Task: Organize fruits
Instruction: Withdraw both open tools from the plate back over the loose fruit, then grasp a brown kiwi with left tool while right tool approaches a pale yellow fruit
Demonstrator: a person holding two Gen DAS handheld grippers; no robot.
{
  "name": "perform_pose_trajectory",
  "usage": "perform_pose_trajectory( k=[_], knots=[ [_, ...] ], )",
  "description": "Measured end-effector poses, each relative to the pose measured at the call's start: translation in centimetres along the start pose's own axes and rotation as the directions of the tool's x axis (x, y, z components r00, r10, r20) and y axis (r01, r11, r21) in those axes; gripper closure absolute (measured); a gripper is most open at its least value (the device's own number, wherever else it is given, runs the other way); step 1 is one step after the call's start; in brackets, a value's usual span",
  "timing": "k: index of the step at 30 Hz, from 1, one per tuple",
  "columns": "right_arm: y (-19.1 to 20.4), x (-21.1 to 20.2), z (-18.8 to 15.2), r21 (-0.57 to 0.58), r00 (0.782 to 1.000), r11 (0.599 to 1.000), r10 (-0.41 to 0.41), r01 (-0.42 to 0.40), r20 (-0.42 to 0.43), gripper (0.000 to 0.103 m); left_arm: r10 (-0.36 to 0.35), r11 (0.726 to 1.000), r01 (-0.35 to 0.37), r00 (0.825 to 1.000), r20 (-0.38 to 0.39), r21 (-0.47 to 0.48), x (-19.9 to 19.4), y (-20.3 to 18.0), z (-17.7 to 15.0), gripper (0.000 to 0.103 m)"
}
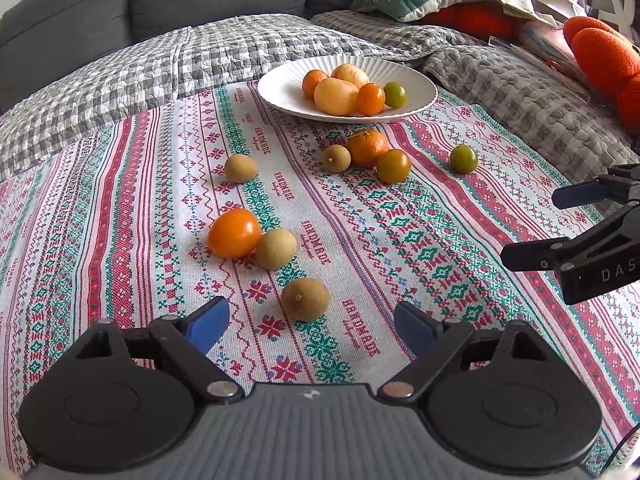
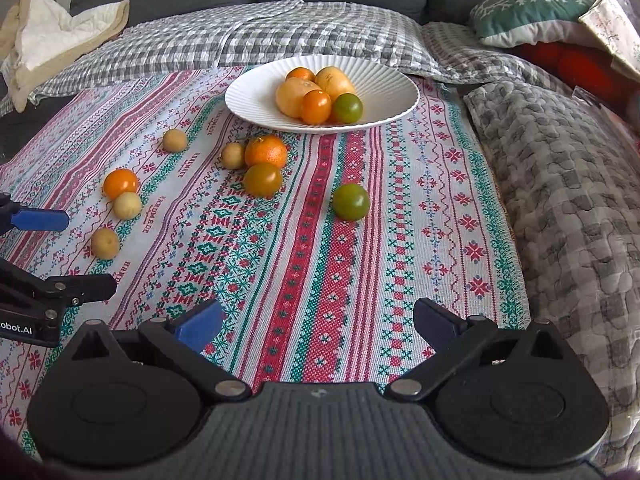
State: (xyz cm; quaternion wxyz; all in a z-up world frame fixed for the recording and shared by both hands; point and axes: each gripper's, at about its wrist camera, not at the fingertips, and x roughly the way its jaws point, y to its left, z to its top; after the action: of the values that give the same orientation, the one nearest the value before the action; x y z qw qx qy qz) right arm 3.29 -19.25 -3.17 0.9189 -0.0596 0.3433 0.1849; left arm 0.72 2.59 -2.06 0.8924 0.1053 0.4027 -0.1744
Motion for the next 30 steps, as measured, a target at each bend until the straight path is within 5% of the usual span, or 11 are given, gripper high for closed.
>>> perform_pose_trajectory(
  k=[13, 30],
  knots=[
    [1.3, 0.9, 0.5, -0.017, 1.0, 1.0, 0.01, -0.01, -0.009, 0.001, -0.028, 0.998, 0.027, 0.999, -0.015, -0.06, 0.7, 0.9, 0.1, 0.085],
    [5.1, 2.9, 2.4, -0.006, 0.997, 0.997, 0.075, -0.075, -0.025, 0.002, 0.023, 0.997, -0.026, 0.999, -0.037, -0.072, -0.9, 3.8, -0.1, 0.086]
  ],
)
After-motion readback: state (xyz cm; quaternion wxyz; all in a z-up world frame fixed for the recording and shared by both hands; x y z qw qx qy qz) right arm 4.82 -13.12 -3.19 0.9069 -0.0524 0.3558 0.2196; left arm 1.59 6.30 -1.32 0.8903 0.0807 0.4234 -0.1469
